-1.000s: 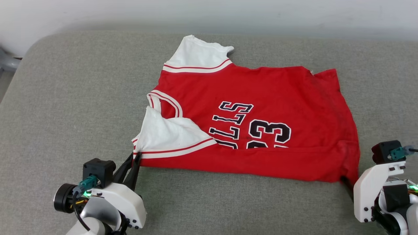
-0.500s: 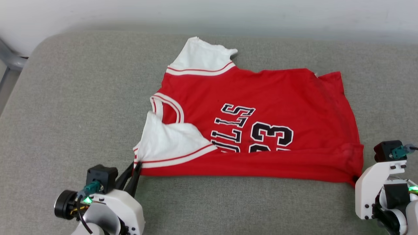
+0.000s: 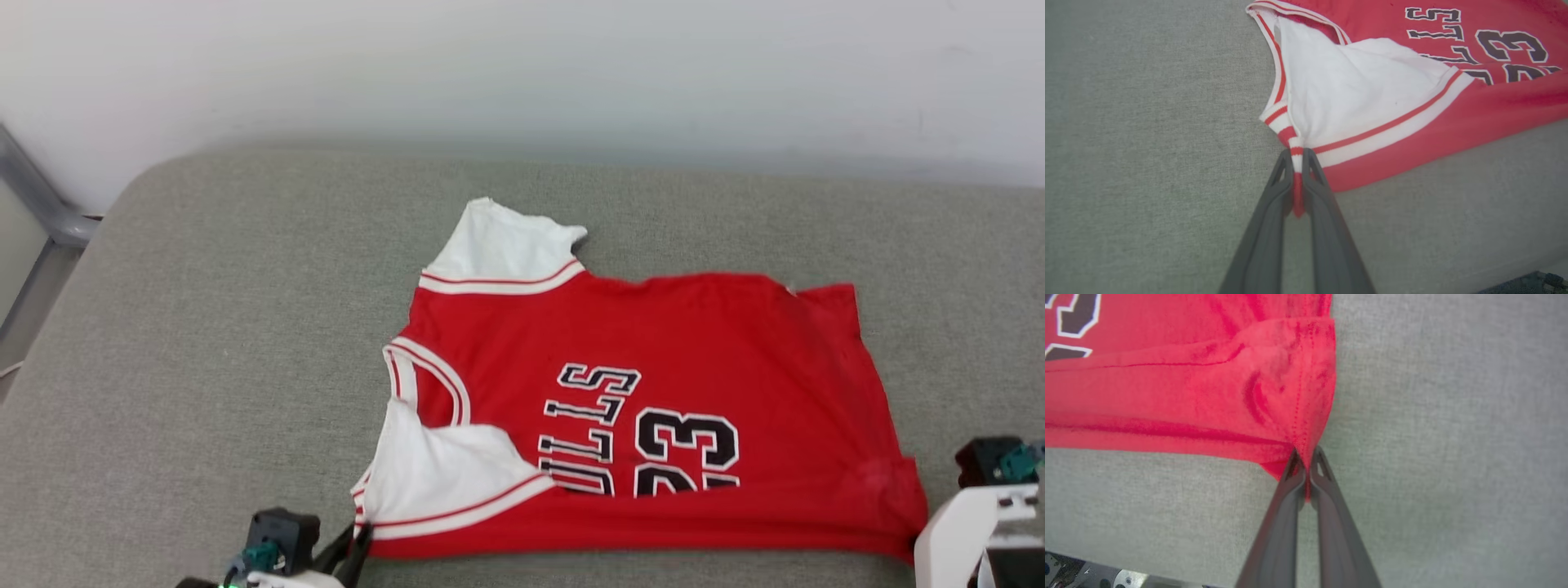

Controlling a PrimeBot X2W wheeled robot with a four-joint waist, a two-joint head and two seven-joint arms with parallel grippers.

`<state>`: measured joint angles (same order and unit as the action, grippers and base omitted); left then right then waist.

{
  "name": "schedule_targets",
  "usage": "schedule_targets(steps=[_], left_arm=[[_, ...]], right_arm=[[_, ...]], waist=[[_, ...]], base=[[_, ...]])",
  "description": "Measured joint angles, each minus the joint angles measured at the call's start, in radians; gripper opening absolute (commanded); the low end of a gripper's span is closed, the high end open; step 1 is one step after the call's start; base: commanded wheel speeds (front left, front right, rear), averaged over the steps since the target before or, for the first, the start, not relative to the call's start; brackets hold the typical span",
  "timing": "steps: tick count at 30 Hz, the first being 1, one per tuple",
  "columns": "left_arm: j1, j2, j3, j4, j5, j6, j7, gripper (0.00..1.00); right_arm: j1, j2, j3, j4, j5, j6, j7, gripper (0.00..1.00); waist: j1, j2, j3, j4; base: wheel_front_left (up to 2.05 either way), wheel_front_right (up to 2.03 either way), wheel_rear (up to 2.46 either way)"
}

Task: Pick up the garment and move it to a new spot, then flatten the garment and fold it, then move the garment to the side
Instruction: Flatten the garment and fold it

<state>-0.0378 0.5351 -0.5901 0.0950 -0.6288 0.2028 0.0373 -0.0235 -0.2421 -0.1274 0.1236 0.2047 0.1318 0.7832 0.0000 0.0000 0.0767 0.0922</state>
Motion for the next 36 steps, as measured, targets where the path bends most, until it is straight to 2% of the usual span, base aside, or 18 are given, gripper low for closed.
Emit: schedule_targets(steps=[9,13,20,21,22,28,36], left_arm=[[0.056,0.008,-0.021,-0.028,-0.011,0.011,0.021,0.0],[0.047,-0.001,-0.032,-0.014,-0.011,0.003,0.026,0.0],[0.023,-0.016,-0.046,0.047,-0.023,-0.017,0.039,0.0],[0.021,-0.017,-0.046,0.053,-0.028,-0.018,0.039,0.77],[0.019,-0.019,-0.046,0.057,-0.027,-0.018,0.039,1.0],[0.005,-0.015,-0.022,0.058,-0.003,0.0,-0.029,1.0],[-0.02,-0.012,0.03,0.008,0.039,0.019,-0.204,1.0]], right_arm=[[0.152,0.023,-0.04,-0.18,0.007,0.0,0.107,0.0],[0.162,0.036,-0.04,-0.186,0.001,0.0,0.117,0.0],[0.139,0.052,-0.021,-0.122,0.001,0.0,0.088,0.0],[0.134,0.053,-0.018,-0.115,0.002,0.0,0.076,0.2],[0.128,0.05,-0.014,-0.111,0.001,0.0,0.055,1.0],[0.103,0.033,-0.014,-0.093,0.0,0.0,-0.029,1.0],[0.054,0.008,0.012,-0.154,0.005,0.0,-0.198,1.0]], waist=[[0.0,0.0,-0.01,0.01],[0.0,0.0,0.006,0.009],[0.0,0.0,0.018,-0.001],[0.0,0.0,0.017,-0.002],[0.0001,0.0,0.014,-0.002],[0.0,0.0,-0.015,-0.007],[-0.0001,0.0,-0.061,-0.023]], base=[[0.0,0.0,0.0],[0.0,0.0,0.0],[0.0,0.0,0.0],[0.0,0.0,0.0],[0.0,0.0,0.0],[0.0,0.0,0.0],[0.0,0.0,0.0]])
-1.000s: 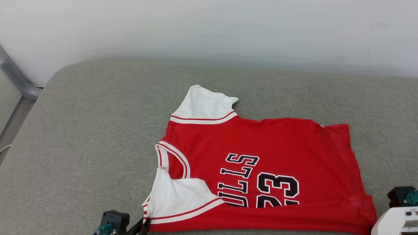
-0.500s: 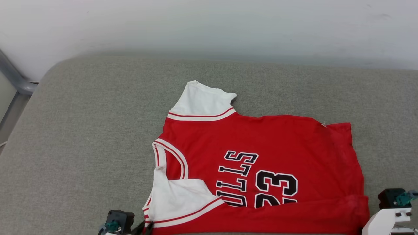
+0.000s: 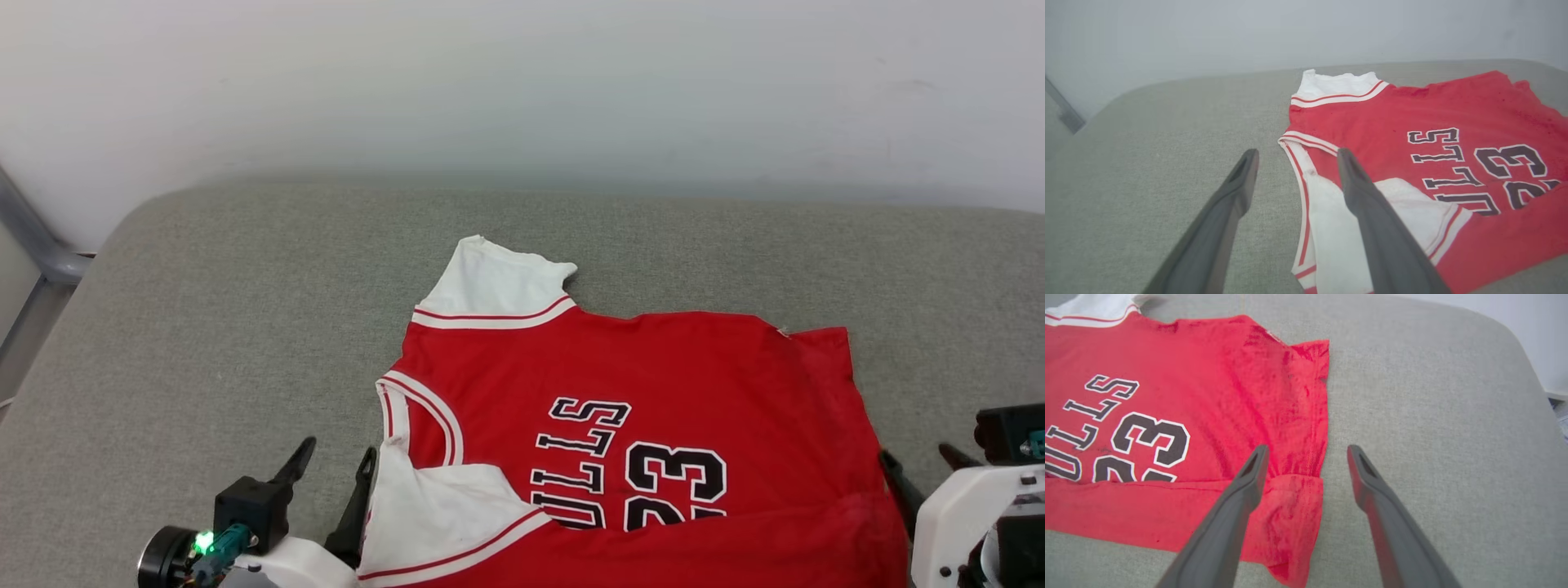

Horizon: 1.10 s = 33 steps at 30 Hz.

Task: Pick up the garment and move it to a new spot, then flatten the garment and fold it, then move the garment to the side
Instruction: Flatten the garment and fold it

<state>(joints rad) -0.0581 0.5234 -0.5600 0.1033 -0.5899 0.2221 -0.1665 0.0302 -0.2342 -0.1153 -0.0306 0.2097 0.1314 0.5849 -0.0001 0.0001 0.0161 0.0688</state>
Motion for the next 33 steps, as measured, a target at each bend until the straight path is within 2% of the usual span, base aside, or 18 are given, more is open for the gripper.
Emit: schedule_targets(steps=[6,13,15,18,23,30,33], left_arm=[[-0.014,-0.019,0.022,-0.045,0.048,0.001,-0.081,1.0],[-0.013,-0.067,0.103,-0.096,0.111,-0.002,-0.094,1.0],[-0.013,-0.078,0.126,-0.104,0.129,-0.015,-0.095,1.0],[-0.022,-0.075,0.14,-0.093,0.157,-0.049,-0.095,1.0],[-0.141,-0.03,0.15,-0.052,0.167,-0.12,-0.073,1.0],[-0.44,0.063,0.14,0.021,0.164,-0.267,0.104,1.0],[-0.568,0.089,0.114,0.061,0.159,-0.311,0.215,1.0]], right_arm=[[-0.019,-0.01,0.03,-0.012,0.006,0.0,-0.182,1.0],[-0.031,0.02,0.051,-0.002,0.008,0.0,-0.365,1.0],[-0.035,0.029,0.052,0.002,0.002,0.0,-0.4,1.0],[-0.055,0.047,0.057,0.007,0.002,0.0,-0.431,1.0],[-0.095,0.055,0.066,-0.007,-0.001,0.0,-0.459,1.0],[-0.158,0.069,0.077,-0.062,-0.017,0.0,-0.48,1.0],[-0.179,0.076,0.081,-0.077,-0.02,0.0,-0.488,1.0]], waist=[[0.0,0.0,-0.006,-0.014],[0.0001,0.0,0.023,-0.03],[0.0,0.0,0.038,-0.037],[0.0001,0.0,0.062,-0.052],[0.0001,0.0,0.12,-0.08],[0.0002,0.0,0.232,-0.124],[0.0003,-0.0001,0.283,-0.146]], base=[[0.0,0.0,0.0],[0.0,0.0,0.0],[0.0,0.0,0.0],[0.0,0.0,0.0],[0.0,0.0,0.0],[0.0,0.0,0.0],[0.0,0.0,0.0]])
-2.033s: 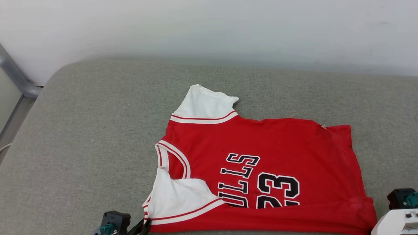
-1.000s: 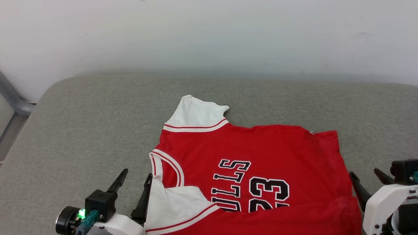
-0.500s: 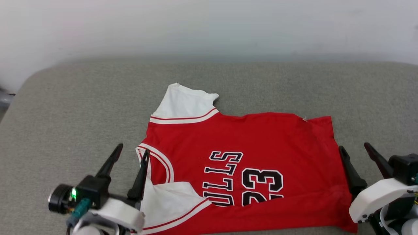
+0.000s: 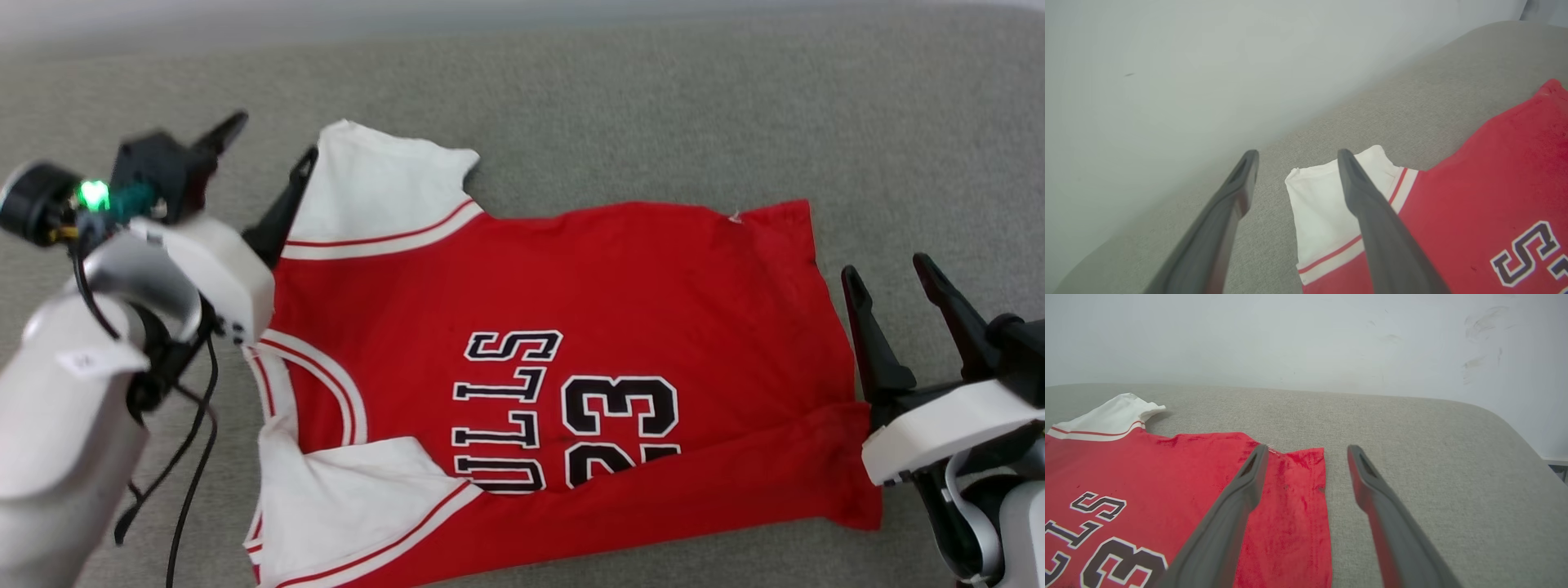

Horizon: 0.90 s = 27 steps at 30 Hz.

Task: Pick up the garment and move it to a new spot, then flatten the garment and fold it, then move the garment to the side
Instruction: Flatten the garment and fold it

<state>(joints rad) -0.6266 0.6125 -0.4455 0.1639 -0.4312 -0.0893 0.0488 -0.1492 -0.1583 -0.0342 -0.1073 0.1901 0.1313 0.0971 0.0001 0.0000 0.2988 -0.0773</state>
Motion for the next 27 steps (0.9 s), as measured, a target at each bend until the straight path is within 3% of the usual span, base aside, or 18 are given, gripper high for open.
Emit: schedule_targets(steps=[8,13,17,27], left_arm=[[-0.257,0.042,-0.097,0.126,-0.099,-0.039,0.278,1.0],[-0.351,0.091,-0.188,0.183,-0.16,-0.041,0.38,1.0],[-0.407,0.124,-0.22,0.245,-0.191,-0.041,0.408,1.0],[-0.489,0.133,-0.267,0.362,-0.226,-0.041,0.387,1.0]], right_arm=[[-0.046,0.029,0.021,-0.011,-0.01,0.0,-0.028,1.0],[-0.063,0.039,0.034,-0.007,-0.014,0.0,-0.05,1.0],[-0.078,0.045,0.039,-0.003,-0.016,0.0,-0.057,1.0],[-0.099,0.051,0.061,0.026,-0.01,0.0,-0.071,1.0]], waist=[[0.0001,0.0,0.12,-0.06],[0.0001,0.0,0.178,-0.092],[0.0001,0.0,0.215,-0.112],[0.0,0.0,0.278,-0.146]], base=[[0.0,0.0,0.0],[0.0,0.0,0.0],[0.0,0.0,0.0],[0.0,0.0,0.0]])
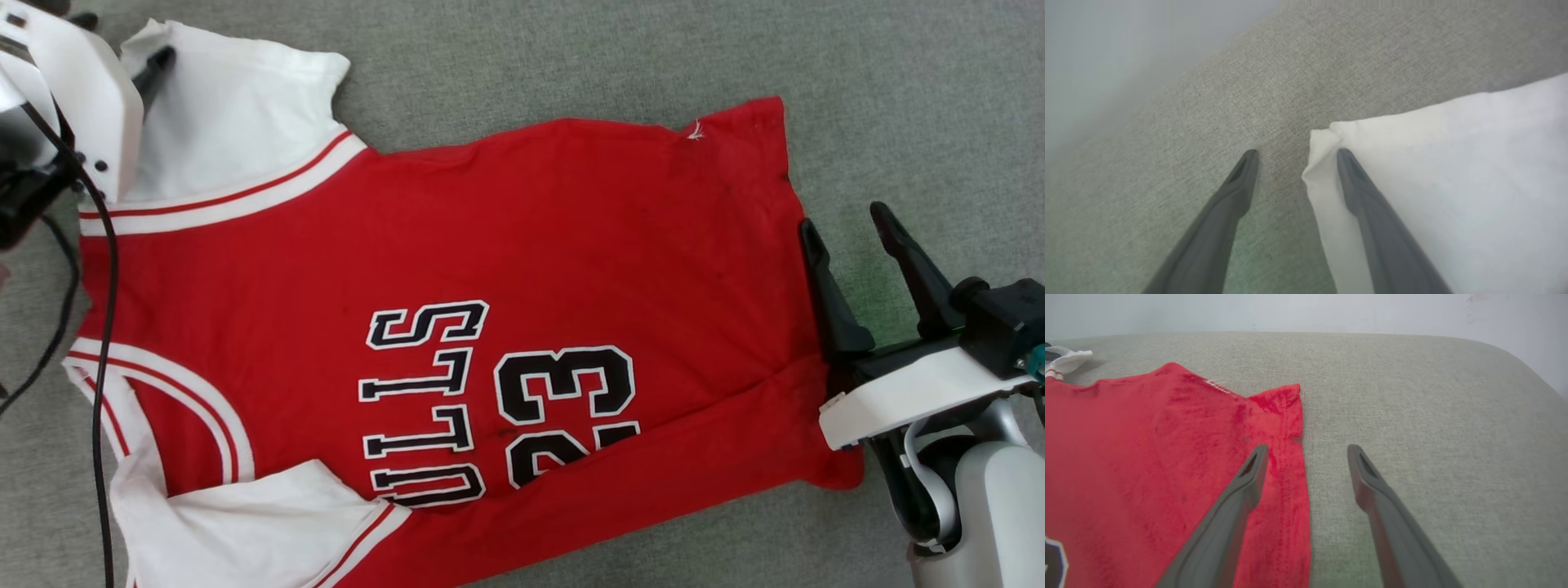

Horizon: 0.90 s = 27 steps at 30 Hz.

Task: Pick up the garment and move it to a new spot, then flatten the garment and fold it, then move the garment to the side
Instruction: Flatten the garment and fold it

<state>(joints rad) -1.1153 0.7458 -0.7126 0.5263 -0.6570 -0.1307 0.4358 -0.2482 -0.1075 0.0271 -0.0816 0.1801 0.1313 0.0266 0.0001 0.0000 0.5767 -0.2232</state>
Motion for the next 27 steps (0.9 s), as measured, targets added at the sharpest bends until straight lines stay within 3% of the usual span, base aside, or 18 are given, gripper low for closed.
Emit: schedule_targets(steps=[3,4,5,6,18,27], left_arm=[[-0.023,0.0,-0.01,0.026,-0.009,0.0,-0.008,1.0],[-0.029,-0.002,-0.01,0.036,-0.012,0.0,-0.008,0.78],[-0.037,-0.004,-0.012,0.046,-0.016,0.0,-0.008,0.15],[-0.041,-0.006,-0.017,0.053,-0.018,0.0,-0.007,0.0],[-0.014,-0.056,-0.022,0.112,-0.063,0.0,-0.158,0.0],[0.081,-0.069,-0.017,0.027,-0.078,0.012,-0.268,0.0]], right_arm=[[-0.007,-0.002,0.0,0.009,0.001,0.0,-0.005,1.0],[-0.011,-0.002,-0.001,0.012,0.001,0.0,-0.008,1.0],[-0.014,-0.002,0.0,0.015,0.001,0.0,-0.009,1.0],[-0.016,-0.002,0.0,0.016,0.0,0.0,-0.01,1.0],[-0.015,-0.019,-0.012,0.045,-0.007,0.0,0.015,1.0],[-0.016,-0.114,-0.009,0.064,0.017,0.0,0.162,1.0]], waist=[[0.0,0.0,0.014,-0.007],[0.0,0.0,0.018,-0.009],[0.0,0.0,0.02,-0.01],[0.0,0.0,0.021,-0.011],[0.0,0.0,-0.057,0.014],[-0.0002,0.0,-0.161,0.074]], base=[[0.0,0.0,0.0],[0.0,0.0,0.0],[0.0,0.0,0.0],[0.0,0.0,0.0],[0.0,0.0,0.0],[0.0,0.0,0.0]])
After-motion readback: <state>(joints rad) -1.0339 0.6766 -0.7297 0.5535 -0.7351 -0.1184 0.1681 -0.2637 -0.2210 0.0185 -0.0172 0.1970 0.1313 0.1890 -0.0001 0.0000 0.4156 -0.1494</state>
